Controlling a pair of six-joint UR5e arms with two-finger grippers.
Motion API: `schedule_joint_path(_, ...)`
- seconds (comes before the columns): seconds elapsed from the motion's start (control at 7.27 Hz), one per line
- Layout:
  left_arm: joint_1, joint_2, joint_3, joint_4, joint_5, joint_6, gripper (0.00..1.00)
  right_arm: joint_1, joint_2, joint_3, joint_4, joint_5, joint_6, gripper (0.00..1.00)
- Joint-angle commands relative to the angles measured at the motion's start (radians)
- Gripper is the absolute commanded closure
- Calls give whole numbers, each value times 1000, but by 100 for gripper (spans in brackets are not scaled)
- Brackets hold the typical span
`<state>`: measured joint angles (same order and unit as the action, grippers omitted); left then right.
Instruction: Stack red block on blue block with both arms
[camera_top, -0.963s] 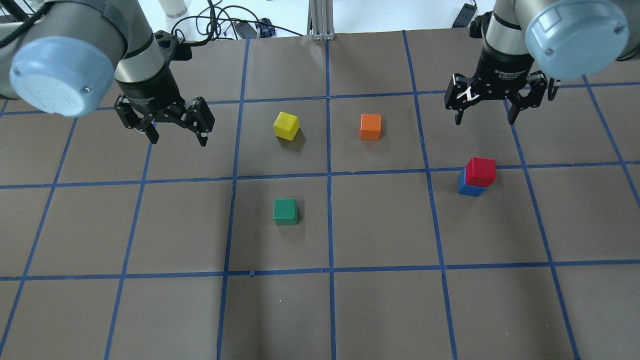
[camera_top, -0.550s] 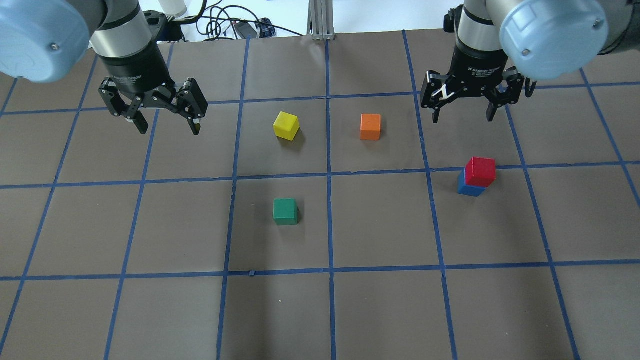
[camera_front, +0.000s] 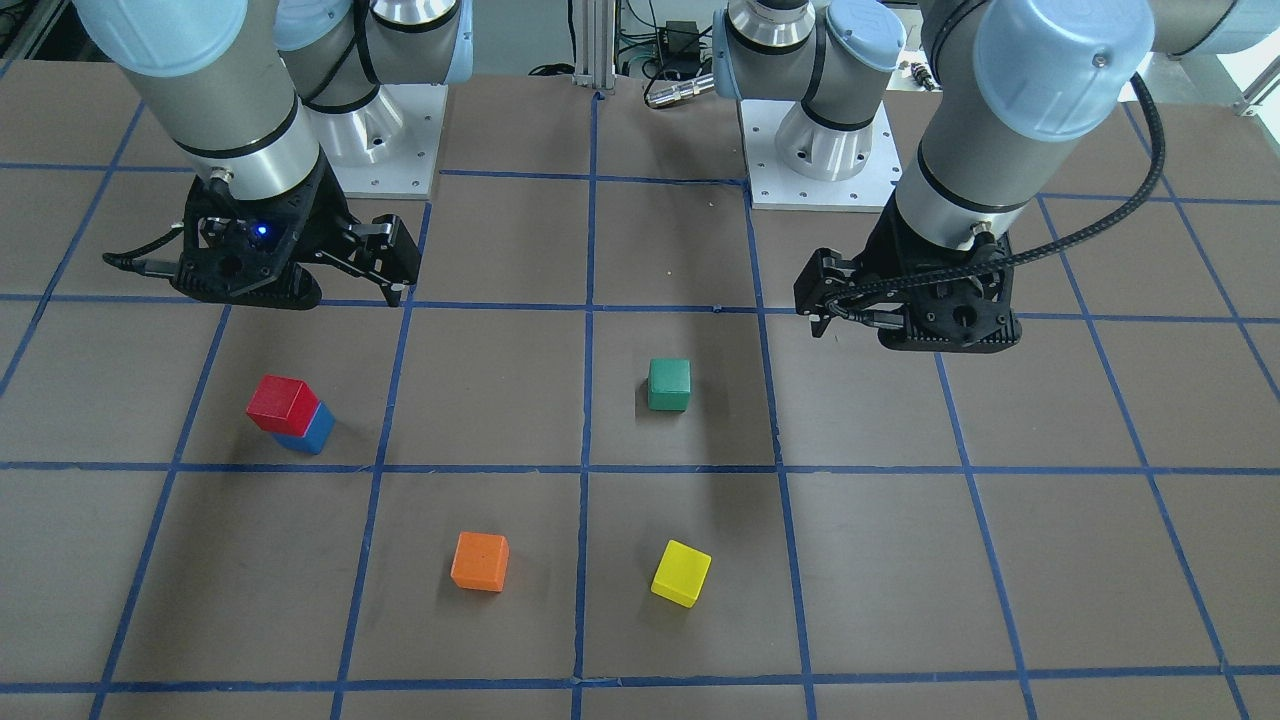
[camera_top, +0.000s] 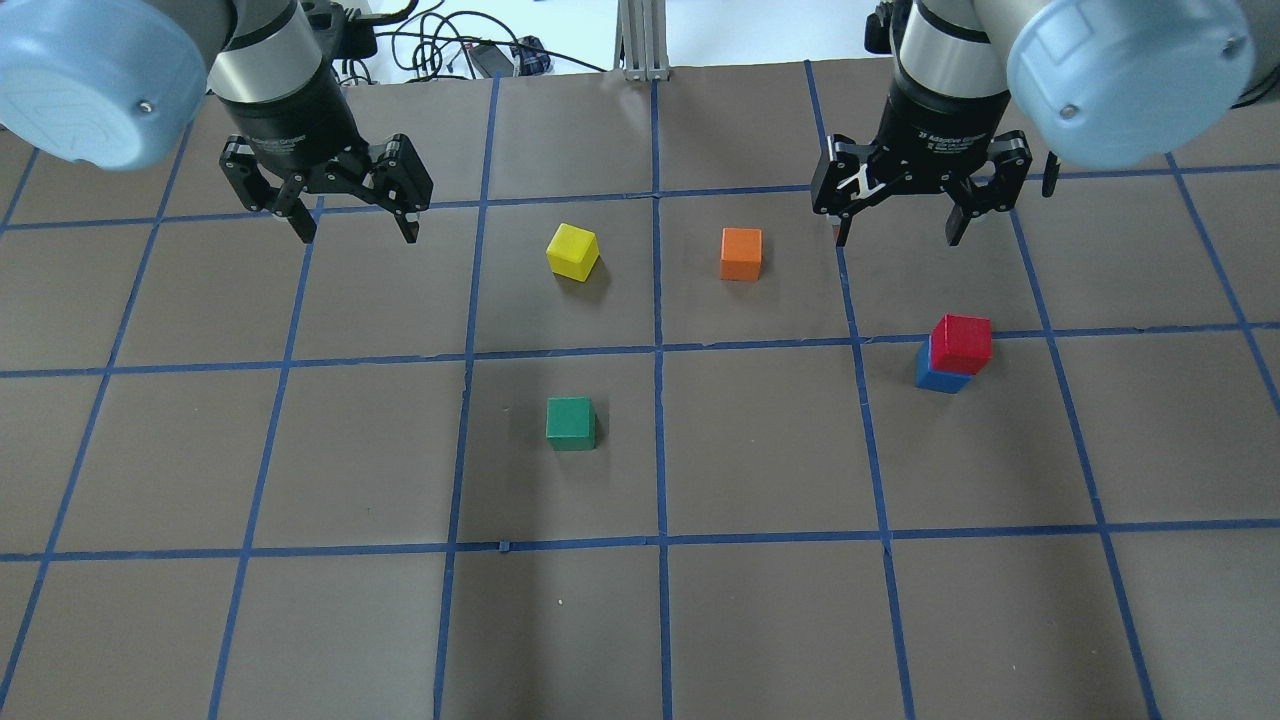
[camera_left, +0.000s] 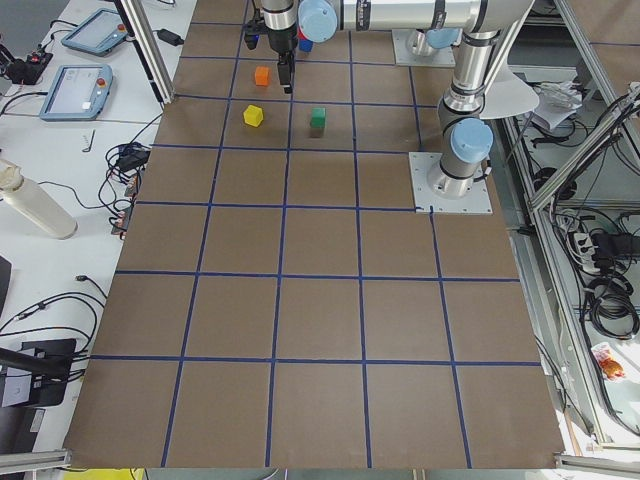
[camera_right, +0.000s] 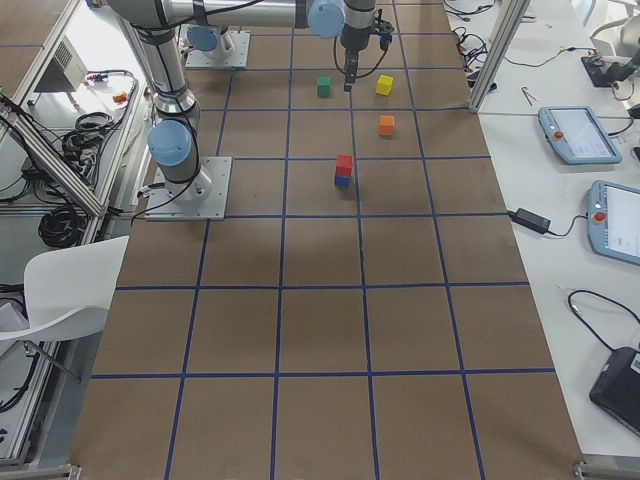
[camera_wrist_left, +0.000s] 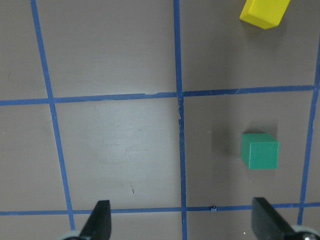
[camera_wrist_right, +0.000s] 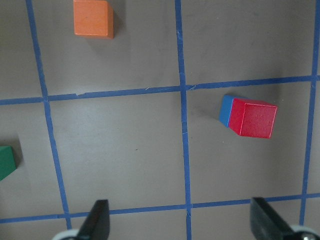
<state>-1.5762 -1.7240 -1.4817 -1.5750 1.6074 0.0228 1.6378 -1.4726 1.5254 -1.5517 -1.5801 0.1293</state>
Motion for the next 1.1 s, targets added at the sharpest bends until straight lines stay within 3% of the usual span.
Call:
schedule_joint_path(0.0, -2, -2, -8, 21, -1, 3, 0, 0, -17, 1, 16, 5, -5, 0)
schedule_joint_path(0.96, -10, 26, -8, -14, -33, 8, 0, 2, -12, 5, 15, 8, -5, 0)
